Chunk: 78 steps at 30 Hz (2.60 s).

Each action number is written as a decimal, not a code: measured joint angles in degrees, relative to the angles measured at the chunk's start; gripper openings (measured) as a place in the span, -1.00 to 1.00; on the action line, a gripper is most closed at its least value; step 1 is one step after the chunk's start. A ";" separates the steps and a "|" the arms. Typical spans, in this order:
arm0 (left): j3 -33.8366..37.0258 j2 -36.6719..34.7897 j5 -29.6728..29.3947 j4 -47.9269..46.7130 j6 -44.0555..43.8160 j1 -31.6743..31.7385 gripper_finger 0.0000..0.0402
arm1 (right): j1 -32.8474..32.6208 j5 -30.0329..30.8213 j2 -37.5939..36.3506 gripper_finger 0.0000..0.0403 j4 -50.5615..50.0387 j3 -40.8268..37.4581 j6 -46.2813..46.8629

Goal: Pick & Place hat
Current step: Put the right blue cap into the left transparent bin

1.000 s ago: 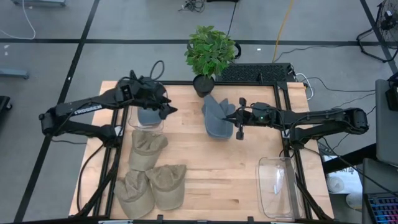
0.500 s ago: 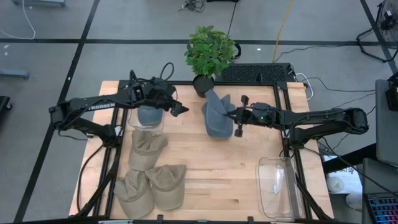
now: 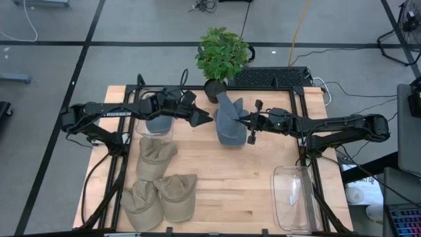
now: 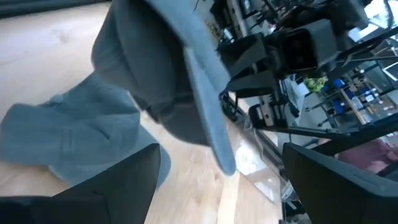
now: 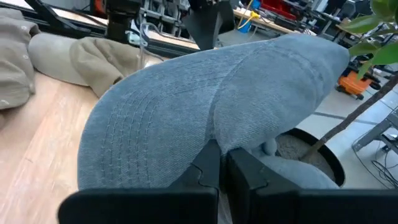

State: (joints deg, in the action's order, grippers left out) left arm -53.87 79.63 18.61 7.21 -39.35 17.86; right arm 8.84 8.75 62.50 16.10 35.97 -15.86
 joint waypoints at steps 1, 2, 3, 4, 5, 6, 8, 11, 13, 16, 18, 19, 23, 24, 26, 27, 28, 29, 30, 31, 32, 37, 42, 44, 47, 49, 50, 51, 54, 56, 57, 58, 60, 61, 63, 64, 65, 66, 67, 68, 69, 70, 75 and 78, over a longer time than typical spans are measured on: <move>0.00 -0.06 -0.87 0.34 0.00 -0.31 0.73 | 0.02 0.00 0.00 -1.00 0.16 0.00 0.00; 0.00 -0.08 -1.73 0.39 0.00 -0.67 0.73 | 0.00 0.00 0.23 -1.00 0.76 0.00 0.03; 0.00 -0.08 -2.35 0.39 0.00 -0.87 0.73 | 0.00 -0.05 0.65 -1.00 1.87 0.00 0.06; 0.00 -0.06 -2.57 0.27 0.00 -1.02 0.73 | 0.01 -0.16 1.17 -1.00 3.02 0.00 0.09; 0.00 -0.06 -2.73 0.21 0.02 -1.15 0.73 | 0.02 -0.93 1.68 -1.00 4.08 0.00 -0.02; 0.00 -0.06 -2.99 0.27 0.02 -1.22 0.73 | 0.02 -1.70 2.38 -1.00 5.41 0.00 -0.30; 0.00 -0.08 -3.44 0.32 0.02 -1.24 0.73 | 0.00 -3.01 4.23 -1.00 8.57 0.02 -1.47; 0.00 -0.06 -3.66 0.28 0.02 -1.23 0.73 | -0.02 -2.95 6.30 -1.00 11.09 0.02 -2.26; 0.00 -0.06 -3.67 0.30 0.00 -1.24 0.73 | -0.01 -2.85 7.31 -1.00 12.94 0.02 -2.77; 0.00 -0.08 -3.64 0.28 0.02 -1.24 0.73 | 0.00 -2.95 8.81 -1.00 16.12 0.02 -2.89; 0.00 -0.08 -3.67 0.29 0.04 -1.24 0.73 | 0.00 -2.99 9.66 -1.00 17.68 0.02 -3.08; 0.00 -0.08 -3.69 0.28 0.04 -1.24 0.73 | 0.00 -3.03 10.15 -1.00 18.59 0.02 -3.34; 0.00 -0.08 -3.69 0.30 0.02 -1.24 0.73 | 0.00 -3.02 11.19 -1.00 19.42 0.02 -4.50; 0.00 -0.08 -3.69 0.30 -0.05 -1.24 0.73 | 0.00 -3.02 11.39 -1.00 19.53 0.02 -4.59; 0.00 -0.08 -3.69 0.30 -0.17 -1.24 0.73 | 0.00 -3.02 11.47 -1.00 19.52 0.02 -4.59; 0.00 -0.08 -3.69 0.30 -0.17 -1.24 0.73 | 0.00 -3.04 11.47 -1.00 19.76 0.02 -4.59; 0.00 -0.08 -3.69 0.30 -0.17 -1.24 0.73 | 0.00 -3.04 11.45 -1.00 20.16 0.02 -4.59; 0.00 -0.08 -3.69 0.30 -0.20 -1.24 0.73 | 0.00 -3.04 11.43 -1.00 20.44 0.02 -4.59; 0.00 -0.08 -3.69 0.30 -0.26 -1.24 0.73 | 0.00 -3.04 11.43 -1.00 20.57 0.02 -4.59; 0.00 -0.08 -3.69 0.30 -0.43 -1.24 0.73 | 0.00 -3.02 11.43 -1.00 20.61 0.02 -4.59; 0.00 -0.08 -3.69 0.30 -0.42 -1.24 0.73 | 0.00 -3.03 11.43 -1.00 20.60 0.02 -4.61; 0.00 -0.08 -3.70 0.30 -0.46 -1.24 0.73 | 0.00 -3.04 11.43 -1.00 20.63 0.02 -4.81; 0.00 -0.08 -3.71 0.30 -0.17 -1.52 0.68 | 0.00 -3.04 11.43 -1.00 20.61 0.02 -4.74; 0.00 -0.08 -3.71 0.32 -0.17 -1.56 0.58 | 0.00 -3.04 11.43 -1.00 20.61 0.02 -4.74; 0.00 -0.08 -3.71 0.30 -0.06 -1.54 0.34 | 0.00 -3.04 11.43 -1.00 20.61 0.02 -4.72; 0.00 -0.08 -3.71 0.31 -0.13 -1.54 0.15 | 0.00 -3.04 11.43 -1.00 20.59 0.02 -4.70; 0.00 -0.08 -3.71 0.32 -0.13 -1.54 0.04 | 0.00 -3.04 11.43 -1.00 20.59 0.02 -4.67; 0.00 -0.08 -3.71 0.32 -0.19 -1.54 -0.06 | 0.00 -3.04 11.43 -1.00 20.59 0.02 -4.63; 0.00 -0.08 -3.71 0.32 -1.29 -1.56 -0.36 | 0.00 -3.04 11.43 -1.00 20.59 0.02 -4.59; 0.00 -0.08 -3.73 0.32 -1.50 -1.54 -0.54 | 0.00 -3.04 11.43 -1.00 20.59 0.02 -4.59; 0.00 -0.08 -3.73 0.32 -1.45 -1.54 -0.62 | 0.00 -3.04 11.43 -1.00 20.59 0.02 -4.59; 0.00 -0.08 -3.73 0.34 -1.38 -1.54 -0.70 | 0.00 -3.04 11.43 -1.00 20.58 0.02 -4.59; 0.00 -0.08 -3.68 0.41 -1.39 -1.55 -0.84 | 0.00 -3.02 11.43 -1.00 20.55 0.02 -4.53; 0.00 -0.08 -3.68 0.45 -1.24 -1.60 -0.90 | 0.02 -2.99 11.43 -1.00 20.52 0.02 -4.47; 0.00 -0.08 -3.67 0.51 -0.72 -1.59 -0.94 | 0.02 -2.99 11.43 -1.00 20.53 0.02 -4.39; 0.00 -0.08 -3.67 0.50 -0.41 -1.59 -0.94 | 0.02 -2.99 11.43 -1.00 20.52 0.02 -4.39; 0.00 -0.08 -3.67 0.48 -0.12 -1.59 -0.91 | 0.02 -2.99 11.43 -1.00 20.52 0.02 -4.38; 0.00 -0.08 -3.69 0.49 0.22 -1.59 -0.89 | 0.02 -3.01 11.43 -1.00 20.52 0.02 -4.39; 0.00 -0.08 -3.67 0.48 0.43 -1.59 -0.87 | 0.02 -3.02 11.43 -1.00 20.53 0.02 -4.38; 0.00 -0.08 -3.67 0.48 0.53 -1.59 -0.86 | 0.00 -3.02 11.43 -1.00 20.55 0.02 -4.39; 0.00 -0.08 -3.68 0.48 0.63 -1.59 -0.86 | 0.00 -3.02 11.43 -1.00 20.55 0.02 -4.37; 0.00 -0.08 -3.68 0.46 0.70 -1.59 -0.88 | 0.00 -3.00 11.43 -1.00 20.53 0.02 -4.37; 0.00 -0.08 -3.62 0.41 1.79 -1.54 -0.94 | 0.02 -2.94 11.43 -0.94 20.53 0.02 -3.09; 0.00 -0.08 -3.64 0.24 1.84 -1.54 -0.91 | 0.02 -2.89 11.41 -0.85 20.52 0.02 -0.06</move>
State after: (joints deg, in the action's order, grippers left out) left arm -53.87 79.55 14.96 7.45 -37.51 16.32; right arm 8.86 5.87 73.91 36.61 35.99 -15.91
